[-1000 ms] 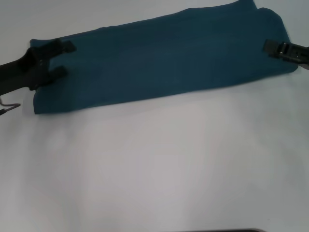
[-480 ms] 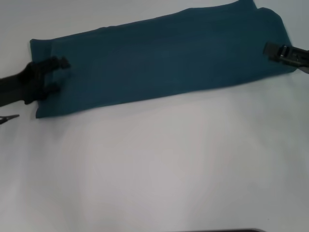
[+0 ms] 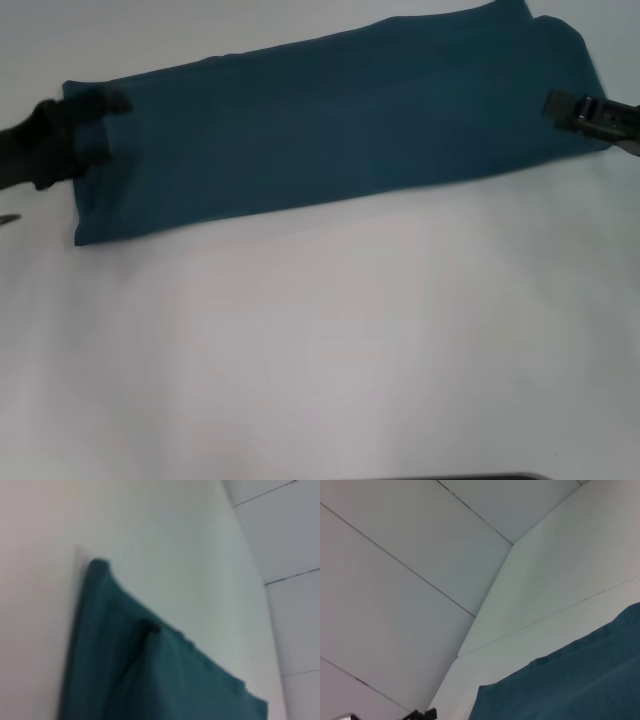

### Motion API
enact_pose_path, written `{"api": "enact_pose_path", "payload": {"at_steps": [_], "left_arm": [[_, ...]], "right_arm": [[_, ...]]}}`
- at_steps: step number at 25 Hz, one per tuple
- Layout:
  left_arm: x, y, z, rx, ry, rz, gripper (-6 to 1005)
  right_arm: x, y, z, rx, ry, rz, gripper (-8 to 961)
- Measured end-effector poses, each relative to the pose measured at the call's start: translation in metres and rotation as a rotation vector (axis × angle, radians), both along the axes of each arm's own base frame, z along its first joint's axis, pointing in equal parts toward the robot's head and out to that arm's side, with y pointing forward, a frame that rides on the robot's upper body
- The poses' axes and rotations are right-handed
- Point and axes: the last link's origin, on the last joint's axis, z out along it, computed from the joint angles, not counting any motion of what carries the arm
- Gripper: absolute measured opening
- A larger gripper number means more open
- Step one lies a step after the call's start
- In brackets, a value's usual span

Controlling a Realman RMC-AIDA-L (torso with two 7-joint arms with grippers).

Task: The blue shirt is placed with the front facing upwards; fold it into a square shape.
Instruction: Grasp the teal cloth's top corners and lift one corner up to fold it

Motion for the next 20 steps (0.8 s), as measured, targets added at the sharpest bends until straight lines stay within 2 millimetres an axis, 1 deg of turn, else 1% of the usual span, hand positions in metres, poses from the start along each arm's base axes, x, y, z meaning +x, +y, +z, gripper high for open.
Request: {"api": "enact_pose_path", "payload": {"at_steps": [3, 6, 10, 14, 17, 19, 20], "left_arm": [[0.007, 0.005, -0.002, -0.002, -0.006, -0.010, 903], [0.013, 0.012, -0.012, -0.010, 0.005, -0.007, 903], [0.013, 0.020, -0.024, -0.016, 0.057, 0.008, 903], [0.010, 0.024, -0.033, -0.029, 0.114, 0.022, 903], [0.010, 0.024, -0.032, -0.047, 0.122, 0.022, 903], [0.014, 0.023, -0.023, -0.043, 0.092, 0.003, 903], [0.017, 0.023, -0.013, -0.032, 0.067, -0.014, 903]], "right_arm": [[0.000, 0.000, -0.001, -0.002, 0.000, 0.000, 892], [0.000, 0.000, -0.002, -0.005, -0.001, 0.001, 891], [0.000, -0.001, -0.002, -0.006, -0.002, 0.000, 888], [0.001, -0.002, -0.003, -0.010, -0.005, -0.004, 886], [0.003, -0.003, -0.003, -0.013, -0.009, -0.009, 885], [0.003, -0.003, -0.003, -0.014, -0.009, -0.011, 884], [0.003, -0.003, -0.003, -0.015, -0.009, -0.010, 883]]}}
